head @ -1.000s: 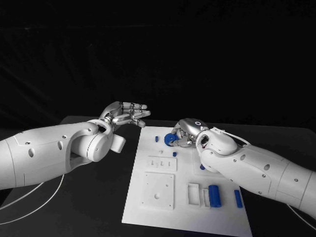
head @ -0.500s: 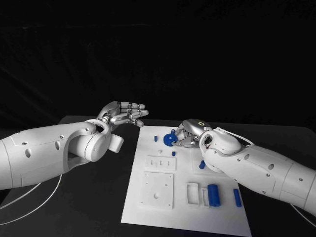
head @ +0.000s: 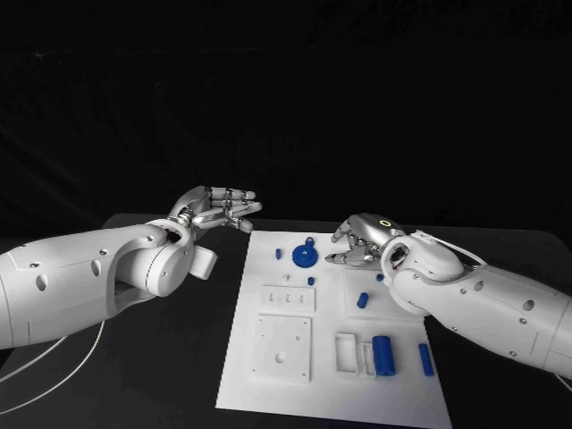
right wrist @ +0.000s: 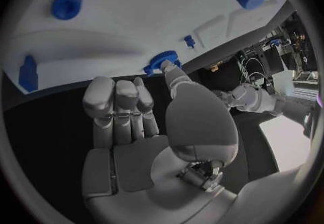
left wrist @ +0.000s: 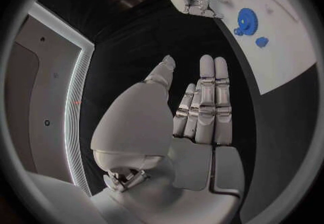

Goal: Assemble the parts on the task board

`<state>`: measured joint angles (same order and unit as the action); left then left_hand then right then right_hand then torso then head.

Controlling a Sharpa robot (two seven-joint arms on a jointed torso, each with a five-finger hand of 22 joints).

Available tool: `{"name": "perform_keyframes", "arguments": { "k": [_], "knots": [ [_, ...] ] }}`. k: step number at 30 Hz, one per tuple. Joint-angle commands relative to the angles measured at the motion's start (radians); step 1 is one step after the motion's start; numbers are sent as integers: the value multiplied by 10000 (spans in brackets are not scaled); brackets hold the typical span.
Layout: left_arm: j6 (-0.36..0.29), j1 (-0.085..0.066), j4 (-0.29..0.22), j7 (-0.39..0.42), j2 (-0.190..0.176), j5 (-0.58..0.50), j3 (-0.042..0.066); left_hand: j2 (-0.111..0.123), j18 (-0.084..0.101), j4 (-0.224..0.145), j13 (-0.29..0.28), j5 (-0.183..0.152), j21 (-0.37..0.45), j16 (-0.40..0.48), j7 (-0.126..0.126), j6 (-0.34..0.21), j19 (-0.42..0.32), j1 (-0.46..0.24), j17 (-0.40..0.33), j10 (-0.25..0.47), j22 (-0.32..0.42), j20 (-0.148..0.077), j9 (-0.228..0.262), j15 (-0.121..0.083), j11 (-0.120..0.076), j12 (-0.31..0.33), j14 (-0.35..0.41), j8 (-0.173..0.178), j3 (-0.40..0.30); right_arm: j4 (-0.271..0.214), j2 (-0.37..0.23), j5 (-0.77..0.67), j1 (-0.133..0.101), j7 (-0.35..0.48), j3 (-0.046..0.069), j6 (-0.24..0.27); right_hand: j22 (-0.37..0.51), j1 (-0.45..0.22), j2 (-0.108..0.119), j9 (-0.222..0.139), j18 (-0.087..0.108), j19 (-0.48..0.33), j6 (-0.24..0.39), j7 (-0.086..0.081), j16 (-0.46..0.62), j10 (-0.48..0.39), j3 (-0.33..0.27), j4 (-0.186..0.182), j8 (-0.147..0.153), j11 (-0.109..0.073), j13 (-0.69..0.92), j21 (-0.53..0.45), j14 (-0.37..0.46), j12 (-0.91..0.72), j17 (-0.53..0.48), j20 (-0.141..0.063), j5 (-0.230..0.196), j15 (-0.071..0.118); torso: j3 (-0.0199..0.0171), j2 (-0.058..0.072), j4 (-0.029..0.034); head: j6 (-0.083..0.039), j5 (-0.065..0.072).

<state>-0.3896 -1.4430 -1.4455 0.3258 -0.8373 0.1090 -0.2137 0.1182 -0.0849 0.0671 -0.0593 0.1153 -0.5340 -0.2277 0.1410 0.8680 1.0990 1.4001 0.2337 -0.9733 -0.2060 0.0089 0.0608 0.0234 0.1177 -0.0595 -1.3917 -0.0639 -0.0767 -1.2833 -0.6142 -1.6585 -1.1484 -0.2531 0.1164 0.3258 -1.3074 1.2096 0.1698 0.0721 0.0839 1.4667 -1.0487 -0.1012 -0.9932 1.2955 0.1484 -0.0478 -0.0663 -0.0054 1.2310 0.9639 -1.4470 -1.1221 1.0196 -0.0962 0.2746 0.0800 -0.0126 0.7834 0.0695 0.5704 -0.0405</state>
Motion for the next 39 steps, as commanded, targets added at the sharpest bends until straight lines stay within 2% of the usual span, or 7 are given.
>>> {"name": "perform_keyframes", "arguments": {
  "k": [1,9,12,20,27,33,39],
  "knots": [
    [105,-4,40,116,2,45,7,14,75,89,-1,-6,-63,-39,-30,-4,-43,70,3,59,-11,-7,7,16,7,-9,32,-15,-8,-358,-410,908,-23,403,114,314,-923,85,86,-11,198,643,66,-10,-38,-25,-160,1,27,63,3,42,-6,-32,-16,53,93,-81,-33,-24,-61,-82,21],
    [237,16,226,149,29,45,6,-174,72,-140,-1,-11,-71,-45,-21,156,-58,-12,6,-335,-16,-5,12,24,-19,3,45,-17,107,-569,-1454,2490,-52,1813,438,-119,-975,667,-176,-33,171,631,-44,-35,-11,-37,422,936,33,52,35,73,8,-58,-18,48,538,-71,-93,-97,-204,-109,94],
    [323,37,319,160,42,53,6,-353,61,-358,-3,-10,-86,-57,-6,271,-75,-96,16,-800,-27,6,16,47,-56,21,56,-22,234,-354,-1747,3081,-57,2363,532,-334,-1016,612,-193,-44,154,621,-83,-29,-11,-45,729,1463,43,45,39,74,20,-51,15,44,1037,-71,-128,-125,-248,-99,99],
    [458,89,504,174,77,132,6,-647,65,-636,-8,-1,-126,-93,2,715,-92,-209,43,-2021,-62,-17,36,11,-221,-3,65,-43,415,484,-2109,3997,-60,3437,675,-854,-1131,401,-443,-42,138,618,-101,-49,-37,-88,447,2210,34,54,14,35,11,-1,120,53,1405,-82,-209,-154,-290,-58,147],
    [522,126,623,199,118,151,6,-624,71,-681,-10,-5,-145,-125,-4,690,-77,-203,64,-1815,-77,-25,35,15,-181,-5,41,-32,432,1198,-2140,4385,-59,3847,709,-1229,-1178,406,-571,-38,138,623,75,-80,-7,-131,-132,2396,21,77,-22,0,17,44,155,70,1584,-99,-187,-132,-258,-74,179],
    [531,146,671,237,138,155,7,-561,32,-780,-15,-6,-405,-647,-13,598,-40,-176,301,-1139,-253,-51,33,-16,-91,-9,47,-35,453,1573,-2037,4519,-24,4084,716,-1373,-1188,669,-695,-69,151,623,457,-163,26,-168,-778,2436,34,141,-57,-10,14,70,149,107,1299,-137,-179,-120,-261,-19,184],
    [560,155,703,262,156,162,7,-501,28,-777,-10,-9,-472,-758,-25,565,-90,-156,319,-1003,-307,-49,31,-18,-81,1,116,-33,418,1853,-1884,4517,96,4174,716,-1503,-1195,876,-742,-70,154,621,492,-172,30,-183,-797,2532,38,143,-68,-2,17,73,152,116,1241,-141,-159,-127,-252,76,201]
  ]
}}
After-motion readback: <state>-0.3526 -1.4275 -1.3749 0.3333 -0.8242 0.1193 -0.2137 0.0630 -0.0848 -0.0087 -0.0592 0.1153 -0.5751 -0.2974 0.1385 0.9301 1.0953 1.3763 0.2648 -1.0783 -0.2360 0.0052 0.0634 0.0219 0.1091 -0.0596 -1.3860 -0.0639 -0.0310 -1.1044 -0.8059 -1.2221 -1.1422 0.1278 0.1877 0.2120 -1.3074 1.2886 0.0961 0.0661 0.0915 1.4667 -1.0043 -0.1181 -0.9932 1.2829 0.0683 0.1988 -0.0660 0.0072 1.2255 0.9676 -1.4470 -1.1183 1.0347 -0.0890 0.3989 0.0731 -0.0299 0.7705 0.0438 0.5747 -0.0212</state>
